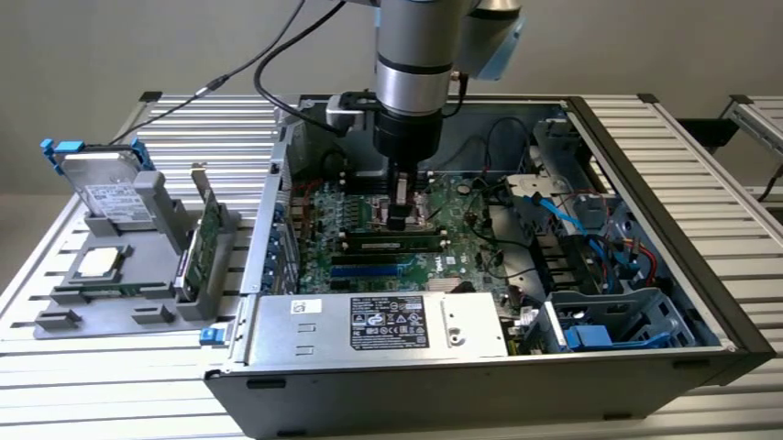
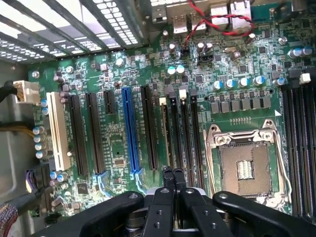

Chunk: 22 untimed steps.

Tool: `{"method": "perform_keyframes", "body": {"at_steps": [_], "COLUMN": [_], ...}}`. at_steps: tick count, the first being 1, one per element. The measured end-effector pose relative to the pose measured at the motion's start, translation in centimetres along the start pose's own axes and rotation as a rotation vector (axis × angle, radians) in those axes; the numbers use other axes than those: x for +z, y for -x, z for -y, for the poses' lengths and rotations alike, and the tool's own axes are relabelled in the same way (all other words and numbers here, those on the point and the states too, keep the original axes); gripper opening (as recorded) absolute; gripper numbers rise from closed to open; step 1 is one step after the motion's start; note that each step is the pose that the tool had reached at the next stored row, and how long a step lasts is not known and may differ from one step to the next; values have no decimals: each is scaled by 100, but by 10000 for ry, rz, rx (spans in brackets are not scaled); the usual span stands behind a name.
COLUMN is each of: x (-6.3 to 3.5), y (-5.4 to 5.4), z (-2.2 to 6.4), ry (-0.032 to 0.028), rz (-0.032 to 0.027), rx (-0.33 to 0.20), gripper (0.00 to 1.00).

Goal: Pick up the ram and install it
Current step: 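Press down the ram until it locks into place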

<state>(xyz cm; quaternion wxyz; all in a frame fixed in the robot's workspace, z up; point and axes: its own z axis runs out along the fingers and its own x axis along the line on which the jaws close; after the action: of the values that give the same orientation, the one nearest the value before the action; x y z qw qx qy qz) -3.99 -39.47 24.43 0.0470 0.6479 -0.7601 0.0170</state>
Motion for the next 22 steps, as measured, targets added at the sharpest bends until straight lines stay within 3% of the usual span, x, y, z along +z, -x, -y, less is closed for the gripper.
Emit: {"method": "perform_keyframes", "body": {"at_steps": [9,16,22], "x": [0,0,0], "y": [0,0,0], "z": [0,0,0], "ry": [123,136,228], "rz": [34,-167,-142], "rx": [1343,2028,2903], "gripper": [10,10,10]}}
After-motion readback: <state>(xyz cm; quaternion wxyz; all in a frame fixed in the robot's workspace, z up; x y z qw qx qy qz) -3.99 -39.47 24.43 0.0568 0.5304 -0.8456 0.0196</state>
